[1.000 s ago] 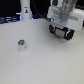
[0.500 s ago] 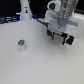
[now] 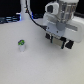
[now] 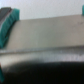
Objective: Open the kcup holder, insert the kcup into the holder, and close the kcup holder
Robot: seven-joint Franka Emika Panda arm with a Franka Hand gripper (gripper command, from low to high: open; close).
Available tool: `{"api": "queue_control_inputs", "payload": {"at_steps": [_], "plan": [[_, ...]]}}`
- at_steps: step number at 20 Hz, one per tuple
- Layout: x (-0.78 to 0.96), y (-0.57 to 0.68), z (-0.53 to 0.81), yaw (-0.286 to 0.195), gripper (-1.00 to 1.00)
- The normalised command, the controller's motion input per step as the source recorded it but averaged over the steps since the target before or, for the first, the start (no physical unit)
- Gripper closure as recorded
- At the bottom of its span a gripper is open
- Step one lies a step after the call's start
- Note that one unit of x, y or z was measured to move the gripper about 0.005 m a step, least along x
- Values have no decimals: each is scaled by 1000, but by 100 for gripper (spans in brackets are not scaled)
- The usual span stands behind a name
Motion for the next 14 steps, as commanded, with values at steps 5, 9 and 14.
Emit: {"api": "queue_control_inputs", "payload": {"at_steps": [5,9,14], "plan": [[159,-125,329,-98,-100],[46,-433,356,-165,-100],[-18,-560,331,-208,-100]]}}
